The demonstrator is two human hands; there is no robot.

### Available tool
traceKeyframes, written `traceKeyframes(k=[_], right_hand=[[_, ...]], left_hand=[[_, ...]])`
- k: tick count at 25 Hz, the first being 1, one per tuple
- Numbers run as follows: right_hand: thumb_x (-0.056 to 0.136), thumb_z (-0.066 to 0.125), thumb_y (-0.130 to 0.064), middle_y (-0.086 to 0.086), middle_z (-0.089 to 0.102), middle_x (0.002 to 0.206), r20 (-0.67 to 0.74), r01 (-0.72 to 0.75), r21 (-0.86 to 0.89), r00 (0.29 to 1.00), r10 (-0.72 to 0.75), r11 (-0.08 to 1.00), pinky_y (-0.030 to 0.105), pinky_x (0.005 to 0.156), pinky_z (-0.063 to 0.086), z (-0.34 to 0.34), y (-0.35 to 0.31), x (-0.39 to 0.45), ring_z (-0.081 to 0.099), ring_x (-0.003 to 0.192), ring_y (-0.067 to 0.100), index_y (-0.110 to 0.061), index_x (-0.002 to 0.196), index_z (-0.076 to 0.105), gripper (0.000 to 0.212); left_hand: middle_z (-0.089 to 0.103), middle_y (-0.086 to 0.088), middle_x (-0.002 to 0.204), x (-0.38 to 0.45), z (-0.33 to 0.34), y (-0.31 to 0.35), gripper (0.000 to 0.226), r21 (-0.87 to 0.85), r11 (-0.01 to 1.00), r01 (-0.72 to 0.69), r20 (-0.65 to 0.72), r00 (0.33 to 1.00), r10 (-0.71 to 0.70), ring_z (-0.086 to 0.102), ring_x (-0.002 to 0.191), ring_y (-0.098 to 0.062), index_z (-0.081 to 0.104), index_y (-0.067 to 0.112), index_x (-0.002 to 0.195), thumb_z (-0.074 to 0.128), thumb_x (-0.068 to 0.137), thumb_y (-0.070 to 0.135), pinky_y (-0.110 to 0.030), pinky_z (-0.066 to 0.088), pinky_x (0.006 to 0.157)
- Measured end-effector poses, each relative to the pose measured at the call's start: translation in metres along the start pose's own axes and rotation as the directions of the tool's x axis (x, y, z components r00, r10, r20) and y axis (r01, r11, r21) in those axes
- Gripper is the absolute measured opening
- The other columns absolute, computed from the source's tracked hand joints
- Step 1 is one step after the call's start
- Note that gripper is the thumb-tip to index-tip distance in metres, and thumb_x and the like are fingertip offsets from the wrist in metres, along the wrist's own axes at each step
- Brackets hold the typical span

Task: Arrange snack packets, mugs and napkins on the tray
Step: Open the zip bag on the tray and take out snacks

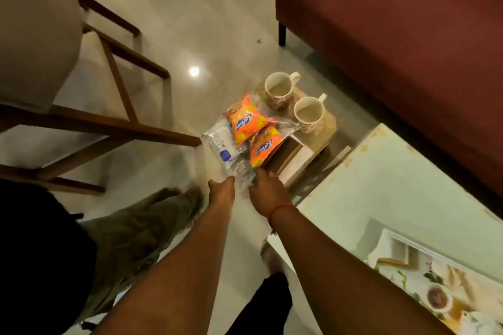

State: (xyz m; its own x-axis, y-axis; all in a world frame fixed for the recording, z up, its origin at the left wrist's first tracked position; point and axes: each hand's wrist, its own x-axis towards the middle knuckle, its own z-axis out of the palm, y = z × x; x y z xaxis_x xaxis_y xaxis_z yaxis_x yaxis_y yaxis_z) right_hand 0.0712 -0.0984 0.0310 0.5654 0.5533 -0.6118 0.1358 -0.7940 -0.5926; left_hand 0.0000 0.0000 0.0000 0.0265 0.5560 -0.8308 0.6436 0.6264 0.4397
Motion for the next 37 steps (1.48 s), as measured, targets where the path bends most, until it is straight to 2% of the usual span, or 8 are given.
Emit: traceKeyframes(k=[3,7,13,19,24,29,34,37], right_hand=[[0.098,0.052,-0.026,0.007,0.052,0.141,0.083,-0.123,0.267,0.991,0.104,0.956,0.043,0.102,0.047,0.029,-0.003,0.027,0.052,0.127,0.031,-0.028,0.141,0.046,0.043],[0.101,0.049,-0.024,0.003,0.049,0.145,0.076,-0.12,0.328,0.992,0.1,0.937,0.028,0.087,0.042,0.041,-0.001,0.043,0.052,0.127,0.025,-0.028,0.142,0.047,0.041],[0.096,0.05,-0.01,0.002,0.038,0.155,0.003,0.041,0.22,0.999,-0.043,0.975,0.035,0.114,0.035,0.025,-0.034,0.037,0.037,0.141,0.021,-0.022,0.148,0.042,0.054],[0.094,0.045,0.0,-0.001,0.031,0.159,-0.034,0.21,0.29,0.977,-0.209,0.934,0.021,0.109,0.03,-0.041,-0.086,0.005,0.036,0.142,0.018,-0.024,0.153,0.032,0.065],[0.099,0.047,-0.01,0.001,0.046,0.148,-0.22,0.341,0.22,0.93,-0.293,0.914,0.015,0.106,0.027,-0.11,-0.091,-0.074,0.043,0.135,0.017,-0.022,0.149,0.039,0.052],[0.1,0.048,-0.022,-0.01,0.064,0.127,-0.509,0.365,0.009,0.803,-0.31,0.931,0.031,0.095,0.051,-0.169,-0.032,-0.18,0.061,0.111,0.013,-0.036,0.135,0.05,0.038],[0.093,0.059,-0.032,0.0,0.059,0.128,-0.641,0.155,-0.257,0.711,-0.288,0.954,0.038,0.095,0.049,-0.226,0.078,-0.302,0.058,0.115,0.024,-0.025,0.142,0.042,0.053],[0.083,0.068,-0.044,0.0,0.056,0.12,-0.751,-0.01,-0.373,0.59,-0.296,0.928,0.041,0.086,0.049,-0.247,0.156,-0.391,0.055,0.103,0.026,-0.022,0.143,0.04,0.07]], left_hand=[[0.052,-0.011,0.137,0.014,0.002,0.003,0.047,-0.189,0.979,0.077,0.089,0.994,-0.061,0.052,0.127,-0.034,0.041,0.02,0.142,0.054,0.097,0.021,-0.047,0.041,0.103],[0.067,-0.007,0.114,0.024,0.008,0.008,0.023,-0.188,0.979,0.074,0.133,0.99,-0.049,0.063,0.107,-0.023,0.062,0.021,0.117,0.057,0.096,0.013,-0.043,0.051,0.099],[0.071,-0.009,0.1,0.009,-0.005,0.036,0.02,-0.161,0.952,-0.262,0.005,0.964,0.266,0.067,0.092,-0.02,0.069,0.012,0.097,0.061,0.087,-0.004,-0.021,0.053,0.075],[0.074,-0.005,0.101,-0.059,-0.04,0.108,0.03,0.097,0.771,-0.629,-0.009,0.774,0.633,0.069,0.099,-0.021,0.072,0.018,0.1,0.054,0.087,-0.004,-0.036,0.055,0.094],[0.073,0.001,0.095,-0.168,-0.036,0.135,0.027,0.188,0.56,-0.807,0.05,0.577,0.815,0.069,0.094,-0.017,0.073,0.016,0.1,0.052,0.091,0.003,-0.032,0.056,0.087],[0.073,-0.001,0.097,-0.288,0.011,0.112,0.026,0.152,0.503,-0.851,0.277,0.525,0.805,0.068,0.092,-0.017,0.073,0.02,0.098,0.051,0.091,0.006,-0.031,0.059,0.08],[0.073,-0.008,0.086,-0.414,0.089,0.055,0.024,-0.036,0.651,-0.758,0.426,0.578,0.696,0.07,0.085,-0.032,0.073,0.019,0.079,0.056,0.08,0.002,-0.036,0.059,0.077],[0.071,-0.01,0.081,-0.485,0.142,0.001,0.028,-0.056,0.655,-0.754,0.507,0.544,0.669,0.068,0.067,-0.023,0.071,0.016,0.086,0.053,0.083,-0.006,-0.028,0.058,0.062]])
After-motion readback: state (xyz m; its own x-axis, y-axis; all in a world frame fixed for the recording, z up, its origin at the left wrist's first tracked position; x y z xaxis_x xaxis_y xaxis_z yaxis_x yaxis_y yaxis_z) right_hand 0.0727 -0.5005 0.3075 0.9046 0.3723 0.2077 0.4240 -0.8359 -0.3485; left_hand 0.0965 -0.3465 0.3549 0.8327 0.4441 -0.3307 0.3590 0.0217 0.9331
